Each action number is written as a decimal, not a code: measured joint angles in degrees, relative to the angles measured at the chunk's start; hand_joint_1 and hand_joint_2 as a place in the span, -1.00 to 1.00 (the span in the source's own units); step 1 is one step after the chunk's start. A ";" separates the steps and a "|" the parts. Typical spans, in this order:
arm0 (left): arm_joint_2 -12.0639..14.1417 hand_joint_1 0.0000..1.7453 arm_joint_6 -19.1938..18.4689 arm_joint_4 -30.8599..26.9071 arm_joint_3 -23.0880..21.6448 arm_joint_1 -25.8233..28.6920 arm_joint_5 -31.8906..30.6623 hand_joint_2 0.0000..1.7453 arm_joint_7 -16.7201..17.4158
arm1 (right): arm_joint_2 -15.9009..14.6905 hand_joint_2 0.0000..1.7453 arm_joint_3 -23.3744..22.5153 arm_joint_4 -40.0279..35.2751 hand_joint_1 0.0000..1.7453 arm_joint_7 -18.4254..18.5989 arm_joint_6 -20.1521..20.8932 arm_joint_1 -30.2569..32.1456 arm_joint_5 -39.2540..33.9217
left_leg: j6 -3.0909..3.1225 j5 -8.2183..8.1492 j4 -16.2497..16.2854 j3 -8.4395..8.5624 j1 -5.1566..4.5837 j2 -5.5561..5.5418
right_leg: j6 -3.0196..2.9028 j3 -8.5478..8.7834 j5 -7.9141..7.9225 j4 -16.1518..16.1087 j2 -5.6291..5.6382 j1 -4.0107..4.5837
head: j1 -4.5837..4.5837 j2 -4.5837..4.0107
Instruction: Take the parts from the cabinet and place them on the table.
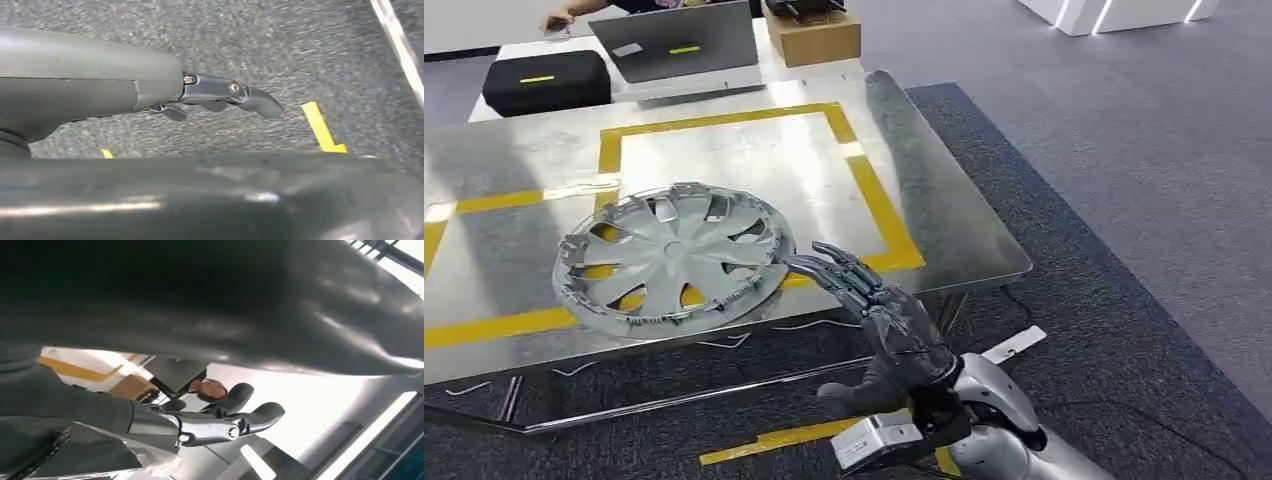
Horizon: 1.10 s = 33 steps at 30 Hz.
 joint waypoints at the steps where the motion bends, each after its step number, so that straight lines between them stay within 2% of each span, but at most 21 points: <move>1: 0.04 -1.00 0.00 0.00 0.00 -0.03 -0.02 -1.00 0.00 | 0.00 -1.00 0.02 0.07 -1.00 0.02 0.00 -0.08 0.00 | 0.07 1.99 -4.80 3.48 0.13 0.00 | 0.20 -0.83 0.38 0.32 0.01 -0.03 | 0.00 0.00; 2: 0.11 -1.00 0.02 0.00 0.00 -0.10 -0.11 -1.00 0.00 | 0.00 -1.00 0.02 0.11 -1.00 0.02 0.00 -0.17 -0.02 | 0.16 2.87 -10.35 7.26 0.23 -0.02 | 0.41 -1.30 0.69 0.62 0.04 -0.05 | -0.02 0.00; 3: 0.11 -1.00 0.02 0.00 0.00 -0.25 -0.18 -1.00 0.00 | 0.00 -1.00 0.02 0.09 -1.00 0.02 0.02 -0.22 -0.04 | 0.27 1.50 -14.80 9.88 0.25 -0.24 | 0.77 -1.74 0.96 0.84 0.04 0.12 | -0.02 0.00; 4: 0.18 -1.00 0.02 0.00 0.00 -0.33 -0.24 -1.00 -0.02 | 0.00 -1.00 0.04 0.11 -1.00 0.02 0.17 -0.37 -0.04 | 0.70 1.14 -16.61 10.83 -0.10 -0.46 | 1.16 -2.04 1.37 0.97 0.04 0.23 | 0.13 0.00; 6: 0.22 -1.00 0.02 0.00 0.00 -0.40 -0.35 -1.00 -0.04 | 0.00 -1.00 0.18 0.11 -1.00 0.02 0.31 -0.49 -0.07 | 1.33 1.48 -16.47 10.04 -0.39 -0.41 | 1.80 -2.33 2.32 0.77 -0.06 0.02 | 0.07 0.00; 8: 0.28 -1.00 0.02 0.02 0.02 -0.25 -0.37 -1.00 -0.07 | 0.00 -1.00 0.22 0.15 -1.00 0.02 0.39 -0.45 -0.09 | 2.74 2.72 -17.12 9.24 -0.21 -0.04 | 2.62 -2.82 2.32 0.86 0.08 -0.22 | 0.04 0.00; 10: 0.26 -1.00 0.02 0.02 0.02 -0.46 -0.44 -1.00 -0.13 | 0.00 -1.00 0.30 0.17 -1.00 0.09 0.55 -0.48 -0.11 | 3.76 3.94 -17.06 7.81 -0.37 0.11 | 2.68 -5.14 -3.57 5.03 0.28 -0.21 | 0.28 0.00; 12: 0.39 -1.00 0.02 0.02 0.07 -0.43 -0.48 -1.00 -0.15 | 0.00 -1.00 0.35 0.28 -1.00 0.11 0.52 -0.48 -0.13 | 4.07 5.32 -17.00 6.00 -0.76 0.14 | 2.70 -7.25 -9.57 14.02 0.30 -0.16 | 0.31 0.00; 13: 0.39 -1.00 0.04 0.02 0.11 -0.41 -0.48 -1.00 -0.15 | 0.00 -1.00 0.35 0.39 -1.00 0.11 0.52 -0.47 -0.13 | 4.15 6.00 -16.92 5.03 -0.99 0.15 | 2.63 -7.73 -10.32 17.40 0.29 -0.12 | 0.31 0.00; 14: 0.39 -1.00 0.04 0.02 0.13 -0.42 -0.52 -1.00 -0.15 | 0.00 -1.00 0.39 0.55 -1.00 0.11 0.52 -0.45 -0.13 | 4.19 6.66 -16.84 4.10 -1.20 0.17 | 2.47 -7.17 -9.12 18.50 0.29 -0.04 | 0.31 0.00; 16: 0.35 -1.00 0.09 0.02 0.15 -0.44 -0.52 -1.00 -0.15 | 0.00 -1.00 0.44 0.66 -1.00 0.13 0.52 -0.47 -0.15 | 4.13 7.77 -16.65 2.53 -1.42 0.18 | 1.94 -2.96 -4.59 14.42 0.30 0.28 | 0.28 0.00; 17: 0.33 -1.00 0.15 0.02 0.22 -0.45 -0.52 -1.00 -0.15 | 0.00 -1.00 0.46 0.66 -1.00 0.13 0.52 -0.50 -0.15 | 4.05 8.31 -16.59 1.93 -1.49 0.16 | 1.47 0.73 -2.99 9.54 0.29 0.56 | 0.31 0.00; 19: 0.24 -1.00 0.20 0.04 0.28 -0.49 -0.52 -1.00 -0.22 | 0.00 -1.00 0.50 0.61 -1.00 0.09 0.52 -0.84 -0.13 | 3.64 9.21 -16.25 1.32 -1.86 0.09 | 0.82 8.56 -4.87 -1.21 0.18 1.10 | 0.37 0.00; 20: 0.24 -1.00 0.20 0.04 0.33 -0.49 -0.55 -1.00 -0.26 | 0.00 -1.00 0.50 0.61 -1.00 -0.02 0.48 -1.07 -0.07 | 3.41 9.89 -16.23 1.06 -1.83 0.18 | 0.85 9.21 -5.66 -3.01 0.21 1.02 | 0.17 0.00; 23: 0.52 -1.00 0.20 0.11 0.46 -0.53 -0.55 -1.00 -0.35 | 0.00 -1.00 0.50 0.68 -1.00 -0.11 0.50 -0.91 -0.02 | 2.43 11.44 -16.48 0.68 -1.80 0.16 | 0.11 7.47 -4.44 -2.89 0.20 1.01 | 0.28 0.00; 25: 0.48 -1.00 0.22 0.24 0.61 -0.54 -0.59 -1.00 -0.35 | 0.00 -1.00 0.59 0.72 -1.00 -0.13 0.50 -1.04 0.04 | 1.43 5.56 -13.34 -0.26 -1.21 -0.07 | -0.95 6.18 -3.05 -2.88 -0.14 0.69 | 0.04 0.00; 27: 0.48 -1.00 0.31 0.37 0.90 -0.61 -0.63 -1.00 -0.39 | 0.00 -1.00 0.66 0.83 -1.00 -0.15 0.50 -1.01 0.22 | 0.68 -1.34 -4.91 -1.90 -0.63 -0.06 | -0.94 4.65 -1.74 -2.74 -0.16 0.72 | -0.07 0.00; 28: 0.48 -1.00 0.31 0.39 0.98 -0.66 -0.68 -1.00 -0.42 | 0.00 -1.00 0.72 0.92 -1.00 -0.15 0.55 -1.02 0.22 | 0.40 -2.96 -0.97 -2.44 -0.44 -0.05 | -0.90 4.32 -1.12 -2.54 -0.17 0.71 | -0.13 0.00; 30: 0.52 -1.00 0.33 0.46 1.20 -0.77 -0.83 -1.00 -0.55 | 0.00 -1.00 0.77 1.03 -1.00 -0.07 1.09 -1.00 0.07 | -0.04 -0.55 1.60 -1.30 0.00 -0.05 | -0.66 1.80 0.14 -1.63 -0.19 0.59 | -0.13 0.00; 32: 0.59 -1.00 0.33 0.50 1.27 -0.81 -0.98 -1.00 -0.70 | 0.00 -1.00 0.77 1.05 -1.00 -0.02 1.42 -1.03 -0.04 | -0.30 3.31 -4.81 3.80 0.40 -0.04 | -0.24 -0.24 0.83 -0.54 -0.15 0.42 | -0.09 0.00; 33: 0.63 -1.00 0.31 0.50 1.27 -0.89 -1.01 -1.00 -0.79 | 0.00 -1.00 0.77 1.05 -1.00 0.04 1.71 -1.10 -0.04 | -0.42 3.64 -9.83 7.25 0.60 -0.08 | 0.04 -0.95 1.03 0.06 -0.15 0.42 | -0.15 0.00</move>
